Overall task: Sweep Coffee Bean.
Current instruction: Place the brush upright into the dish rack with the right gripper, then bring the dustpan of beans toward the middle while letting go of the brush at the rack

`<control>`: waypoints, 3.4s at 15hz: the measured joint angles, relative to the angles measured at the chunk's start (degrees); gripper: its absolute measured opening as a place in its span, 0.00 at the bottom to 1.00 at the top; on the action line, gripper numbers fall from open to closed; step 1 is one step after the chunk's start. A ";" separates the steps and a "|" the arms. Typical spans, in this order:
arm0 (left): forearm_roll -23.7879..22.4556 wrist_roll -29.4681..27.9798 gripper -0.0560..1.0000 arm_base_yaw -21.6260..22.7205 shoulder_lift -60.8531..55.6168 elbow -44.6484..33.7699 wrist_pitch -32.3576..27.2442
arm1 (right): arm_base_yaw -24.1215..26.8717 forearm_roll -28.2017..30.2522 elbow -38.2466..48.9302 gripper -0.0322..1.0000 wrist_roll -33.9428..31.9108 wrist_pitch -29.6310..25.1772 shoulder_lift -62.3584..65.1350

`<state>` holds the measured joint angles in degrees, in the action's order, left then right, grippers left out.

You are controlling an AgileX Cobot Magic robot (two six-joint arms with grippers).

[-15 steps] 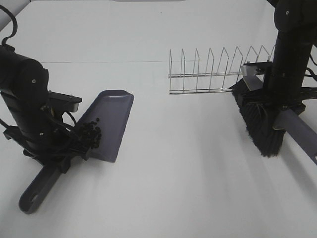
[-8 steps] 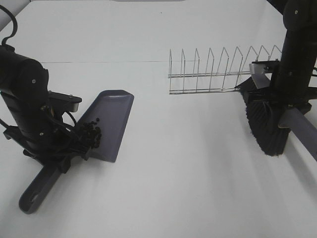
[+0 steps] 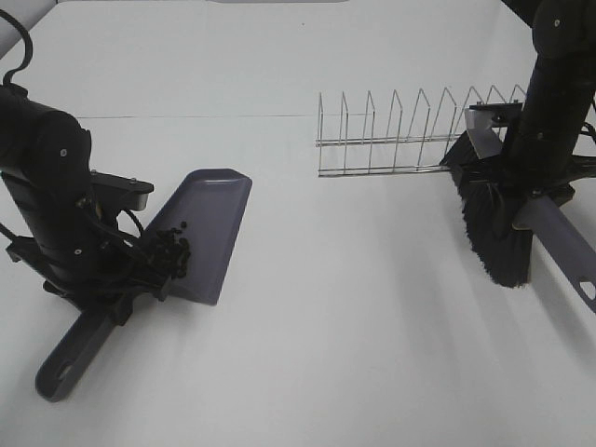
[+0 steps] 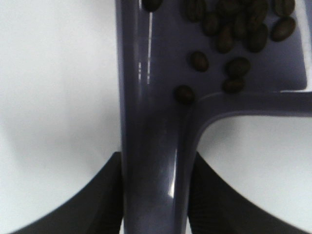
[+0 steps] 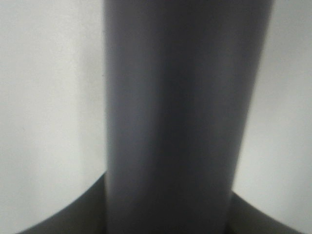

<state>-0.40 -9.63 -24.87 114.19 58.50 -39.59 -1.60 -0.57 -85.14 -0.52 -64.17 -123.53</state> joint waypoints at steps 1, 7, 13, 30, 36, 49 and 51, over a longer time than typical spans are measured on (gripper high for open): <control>0.00 0.00 0.35 0.00 0.00 0.00 0.00 | 0.00 -0.06 -1.72 0.30 0.52 -1.32 -1.15; 0.00 0.00 0.35 0.00 0.00 0.00 0.00 | 0.00 -0.52 -17.36 0.30 0.86 -7.22 -8.71; 0.00 0.00 0.35 0.00 0.00 0.00 -0.17 | 0.06 -1.32 -29.91 0.30 0.80 -6.88 -14.67; 0.97 0.00 0.35 0.00 0.00 0.00 -1.60 | 0.17 -3.90 -31.97 0.60 0.52 -6.25 -11.29; 3.04 0.00 0.35 0.00 0.00 0.00 -1.60 | 0.17 -3.32 -31.97 0.60 1.20 -6.02 -6.93; 9.97 0.23 0.35 0.00 0.00 0.00 2.18 | 0.17 -9.00 -26.93 0.60 -0.11 -5.79 8.37; 11.23 2.01 0.35 0.00 0.06 0.00 2.86 | 0.11 -6.88 -20.34 0.60 -0.11 -5.79 13.29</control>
<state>10.83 -7.62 -24.87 114.25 58.50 -36.73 -1.49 -7.45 -105.48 -0.63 -69.96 -110.24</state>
